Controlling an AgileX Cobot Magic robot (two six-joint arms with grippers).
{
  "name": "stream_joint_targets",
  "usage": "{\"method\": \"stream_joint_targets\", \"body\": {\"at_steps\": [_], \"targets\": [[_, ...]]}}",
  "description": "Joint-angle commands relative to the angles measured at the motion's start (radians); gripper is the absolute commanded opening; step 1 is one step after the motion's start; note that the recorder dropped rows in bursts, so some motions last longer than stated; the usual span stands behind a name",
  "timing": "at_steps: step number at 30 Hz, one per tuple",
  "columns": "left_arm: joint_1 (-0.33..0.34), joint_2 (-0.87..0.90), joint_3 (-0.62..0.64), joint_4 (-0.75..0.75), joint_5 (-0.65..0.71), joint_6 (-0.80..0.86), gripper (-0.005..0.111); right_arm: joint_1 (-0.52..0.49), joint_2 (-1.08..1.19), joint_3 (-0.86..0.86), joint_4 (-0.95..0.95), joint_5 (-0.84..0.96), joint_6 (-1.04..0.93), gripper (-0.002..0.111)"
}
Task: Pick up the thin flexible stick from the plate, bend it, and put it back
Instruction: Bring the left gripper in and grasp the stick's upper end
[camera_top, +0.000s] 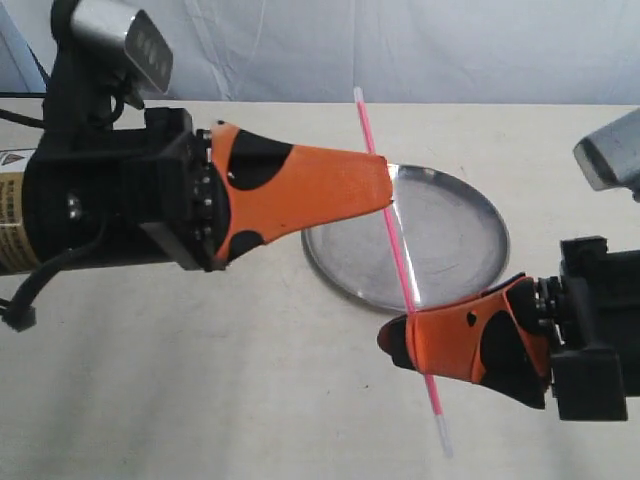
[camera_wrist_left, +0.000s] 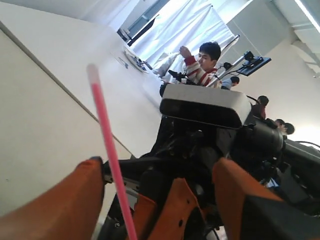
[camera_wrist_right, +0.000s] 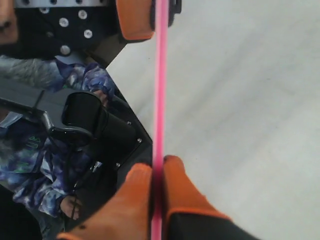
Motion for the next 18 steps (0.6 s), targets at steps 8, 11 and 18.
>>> {"method": "stream_joint_targets", "body": {"at_steps": [8, 11, 18], "targets": [[-0.095, 0.07, -0.114, -0.003, 0.149, 0.101, 0.047, -0.002, 0.014, 0.003, 0.033, 0.031, -0.03, -0.001], [-0.099, 0.075, -0.133, -0.003, 0.156, 0.101, 0.017, -0.002, 0.014, 0.003, 0.042, 0.055, -0.03, -0.001], [-0.099, 0.075, -0.137, 0.005, 0.143, 0.176, 0.0, -0.002, 0.014, 0.003, 0.052, 0.026, -0.03, -0.001]]}}
